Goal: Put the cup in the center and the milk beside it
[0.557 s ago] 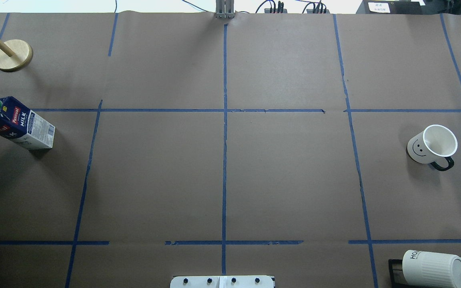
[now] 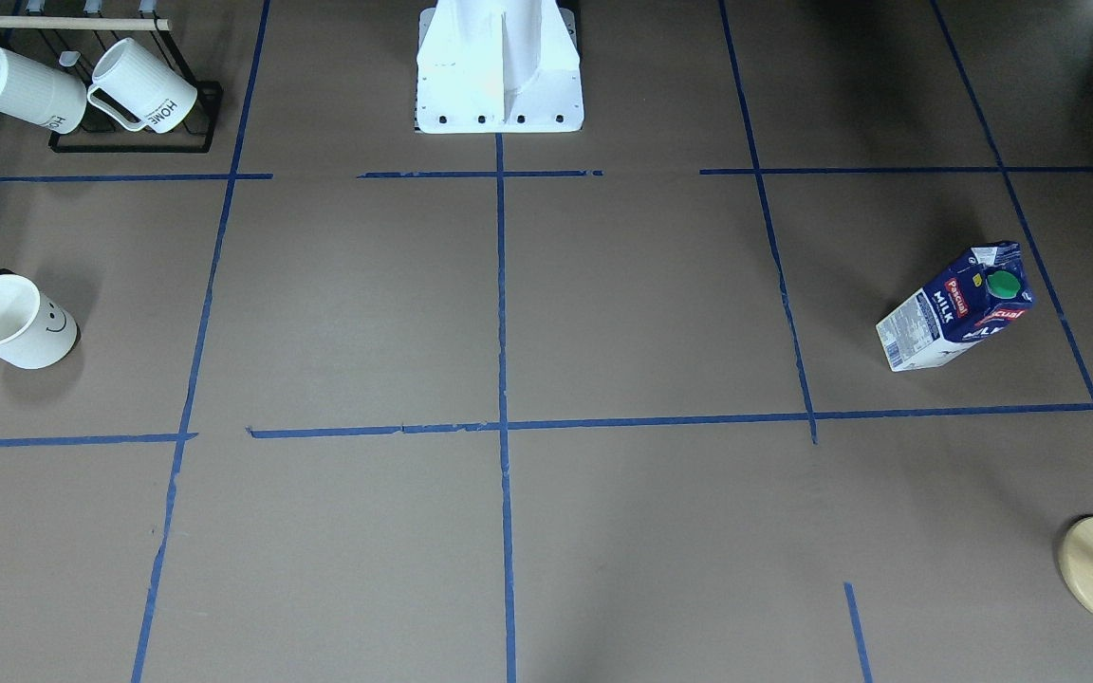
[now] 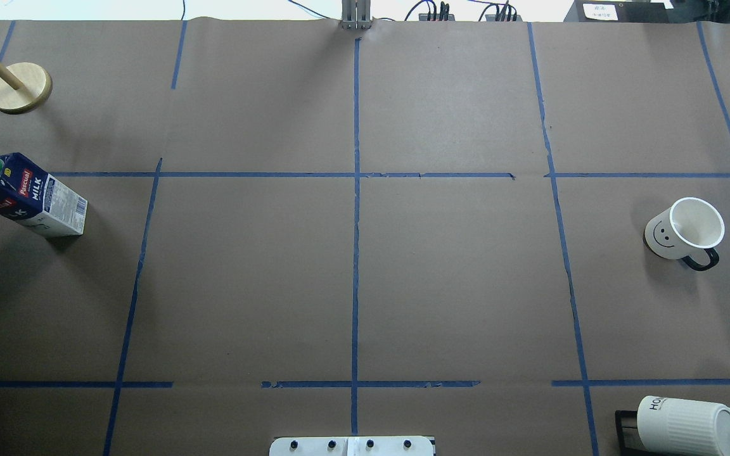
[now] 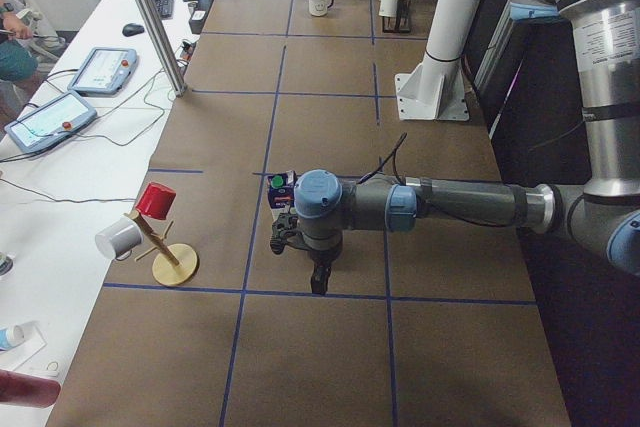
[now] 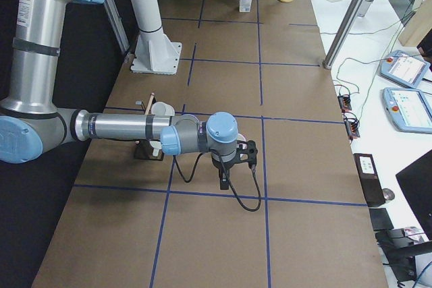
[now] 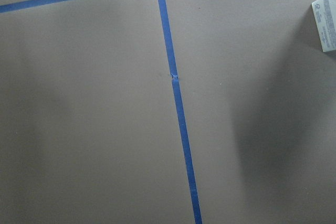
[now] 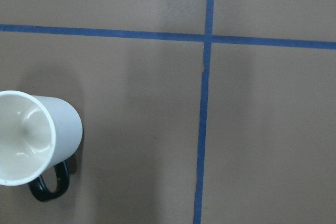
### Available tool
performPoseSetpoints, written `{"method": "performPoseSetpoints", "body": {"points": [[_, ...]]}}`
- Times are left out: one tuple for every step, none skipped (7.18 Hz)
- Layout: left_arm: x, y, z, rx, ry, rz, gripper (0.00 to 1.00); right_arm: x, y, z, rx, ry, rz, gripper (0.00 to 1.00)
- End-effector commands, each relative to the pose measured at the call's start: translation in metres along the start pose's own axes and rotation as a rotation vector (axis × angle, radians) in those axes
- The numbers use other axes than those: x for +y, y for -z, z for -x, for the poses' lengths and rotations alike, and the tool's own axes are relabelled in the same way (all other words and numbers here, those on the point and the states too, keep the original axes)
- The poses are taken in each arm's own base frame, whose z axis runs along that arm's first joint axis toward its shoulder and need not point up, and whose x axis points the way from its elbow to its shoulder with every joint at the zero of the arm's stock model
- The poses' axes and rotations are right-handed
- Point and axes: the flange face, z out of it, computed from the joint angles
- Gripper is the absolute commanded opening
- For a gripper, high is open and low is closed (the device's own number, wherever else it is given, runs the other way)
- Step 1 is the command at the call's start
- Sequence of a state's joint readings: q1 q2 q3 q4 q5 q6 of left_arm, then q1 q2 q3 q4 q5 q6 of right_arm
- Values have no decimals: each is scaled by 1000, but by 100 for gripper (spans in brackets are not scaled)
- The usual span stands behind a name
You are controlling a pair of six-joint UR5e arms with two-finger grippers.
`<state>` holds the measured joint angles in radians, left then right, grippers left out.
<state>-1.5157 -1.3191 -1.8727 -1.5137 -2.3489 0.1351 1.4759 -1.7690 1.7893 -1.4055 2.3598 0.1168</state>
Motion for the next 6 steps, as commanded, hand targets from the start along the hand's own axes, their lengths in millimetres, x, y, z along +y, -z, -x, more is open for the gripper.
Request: {"method": "performPoseSetpoints", "body": {"points": [[0, 0, 0, 1, 1, 1, 100, -38, -16, 60, -20, 106, 0, 100], [1, -1, 1, 1, 3, 2, 100, -59, -20, 91, -35, 99, -18, 100], [1, -1, 0, 3, 3, 1, 100, -65, -35, 118, -44, 102, -25, 100], [1, -1, 0, 3, 3, 1, 100, -66, -53, 128, -21, 144, -38, 100], [1, -1, 1, 3, 3, 3, 100, -66, -71, 128, -31, 124, -39, 100], [1, -1, 1, 5, 4, 2, 100, -65, -89, 126, -46, 92, -59, 100]]}}
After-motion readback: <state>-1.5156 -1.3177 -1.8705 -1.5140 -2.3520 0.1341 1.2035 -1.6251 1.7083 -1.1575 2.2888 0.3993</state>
